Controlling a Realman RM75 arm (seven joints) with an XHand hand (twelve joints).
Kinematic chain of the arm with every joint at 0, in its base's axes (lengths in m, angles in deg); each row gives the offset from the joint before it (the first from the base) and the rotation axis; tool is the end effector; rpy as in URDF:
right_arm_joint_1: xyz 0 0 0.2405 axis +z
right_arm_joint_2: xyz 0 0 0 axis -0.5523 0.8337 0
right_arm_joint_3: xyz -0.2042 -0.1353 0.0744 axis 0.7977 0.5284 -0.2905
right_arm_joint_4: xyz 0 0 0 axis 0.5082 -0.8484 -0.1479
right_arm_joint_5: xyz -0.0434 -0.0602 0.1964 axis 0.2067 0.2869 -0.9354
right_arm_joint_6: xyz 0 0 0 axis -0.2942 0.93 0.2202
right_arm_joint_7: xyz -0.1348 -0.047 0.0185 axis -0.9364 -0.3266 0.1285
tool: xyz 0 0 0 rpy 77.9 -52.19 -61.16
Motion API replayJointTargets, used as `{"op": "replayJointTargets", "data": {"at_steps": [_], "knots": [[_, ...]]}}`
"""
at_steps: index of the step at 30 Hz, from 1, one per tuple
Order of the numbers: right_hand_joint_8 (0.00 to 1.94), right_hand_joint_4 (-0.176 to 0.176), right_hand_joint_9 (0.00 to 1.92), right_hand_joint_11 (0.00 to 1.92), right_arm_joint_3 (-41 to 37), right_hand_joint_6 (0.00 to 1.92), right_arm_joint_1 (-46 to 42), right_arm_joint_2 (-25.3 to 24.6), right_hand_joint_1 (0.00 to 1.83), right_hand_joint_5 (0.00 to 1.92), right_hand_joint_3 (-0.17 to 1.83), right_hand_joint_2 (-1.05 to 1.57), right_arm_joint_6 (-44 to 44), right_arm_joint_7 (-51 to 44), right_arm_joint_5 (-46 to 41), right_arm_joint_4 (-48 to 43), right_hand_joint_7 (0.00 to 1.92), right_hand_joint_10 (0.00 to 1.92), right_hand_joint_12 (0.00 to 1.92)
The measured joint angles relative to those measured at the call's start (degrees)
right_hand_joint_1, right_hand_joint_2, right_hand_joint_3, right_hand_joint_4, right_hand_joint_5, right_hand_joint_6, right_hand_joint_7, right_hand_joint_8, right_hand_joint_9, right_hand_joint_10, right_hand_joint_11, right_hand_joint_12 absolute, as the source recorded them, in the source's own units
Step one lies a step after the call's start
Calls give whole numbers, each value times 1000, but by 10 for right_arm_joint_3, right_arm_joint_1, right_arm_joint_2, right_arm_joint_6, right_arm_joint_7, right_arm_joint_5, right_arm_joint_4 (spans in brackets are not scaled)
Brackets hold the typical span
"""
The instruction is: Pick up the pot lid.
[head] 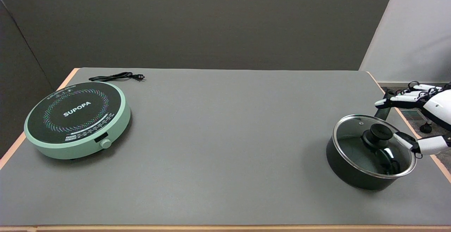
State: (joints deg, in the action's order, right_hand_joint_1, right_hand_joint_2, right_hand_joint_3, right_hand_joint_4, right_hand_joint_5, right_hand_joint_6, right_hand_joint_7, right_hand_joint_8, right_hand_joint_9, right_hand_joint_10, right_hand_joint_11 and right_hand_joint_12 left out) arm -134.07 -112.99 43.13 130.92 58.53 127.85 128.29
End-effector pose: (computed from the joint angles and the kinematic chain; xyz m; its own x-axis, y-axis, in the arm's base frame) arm -0.1702 -0.1191 0.5565 0.9980 0.0217 -0.0588 0.0605 -0.0901 0.9941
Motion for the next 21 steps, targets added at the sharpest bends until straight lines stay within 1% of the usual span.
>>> {"op": "replayJointTargets", "data": {"at_steps": [11,21], "knots": [[315,176,757,470,-20,336,-33,33,877,592,975,567,8,58,0,-22,771,538,729],[320,176,766,474,-29,328,-58,56,886,587,971,559,13,82,0,-31,776,559,743]]}}
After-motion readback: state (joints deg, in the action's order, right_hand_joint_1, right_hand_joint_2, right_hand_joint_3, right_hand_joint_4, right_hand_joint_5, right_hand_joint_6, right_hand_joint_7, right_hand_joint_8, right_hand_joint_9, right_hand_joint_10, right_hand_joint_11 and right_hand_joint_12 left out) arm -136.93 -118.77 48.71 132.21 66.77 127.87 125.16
